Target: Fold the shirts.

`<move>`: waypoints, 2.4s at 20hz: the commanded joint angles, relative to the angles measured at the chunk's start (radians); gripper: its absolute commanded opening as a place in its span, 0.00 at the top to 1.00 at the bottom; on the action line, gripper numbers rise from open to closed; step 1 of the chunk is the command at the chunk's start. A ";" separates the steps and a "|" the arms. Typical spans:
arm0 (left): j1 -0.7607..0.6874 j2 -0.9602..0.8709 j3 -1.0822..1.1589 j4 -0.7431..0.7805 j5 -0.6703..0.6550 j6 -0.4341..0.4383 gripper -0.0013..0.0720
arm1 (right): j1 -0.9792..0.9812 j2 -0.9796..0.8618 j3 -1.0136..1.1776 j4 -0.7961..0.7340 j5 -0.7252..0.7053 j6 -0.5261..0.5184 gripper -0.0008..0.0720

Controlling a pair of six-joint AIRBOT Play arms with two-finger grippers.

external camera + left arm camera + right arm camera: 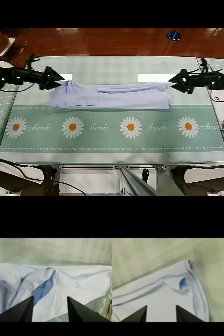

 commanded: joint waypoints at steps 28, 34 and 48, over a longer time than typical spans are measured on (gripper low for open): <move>-0.571 0.566 -0.561 0.116 0.576 0.003 0.96 | 0.132 0.317 -0.137 -0.370 0.135 0.029 0.95; -0.829 0.271 -0.311 0.052 0.587 -0.002 0.96 | 0.132 0.831 -0.369 -0.281 0.129 0.088 0.95; -1.205 -0.255 0.257 -0.112 0.352 -0.034 0.96 | 0.132 1.083 -0.382 -0.182 0.177 0.169 0.95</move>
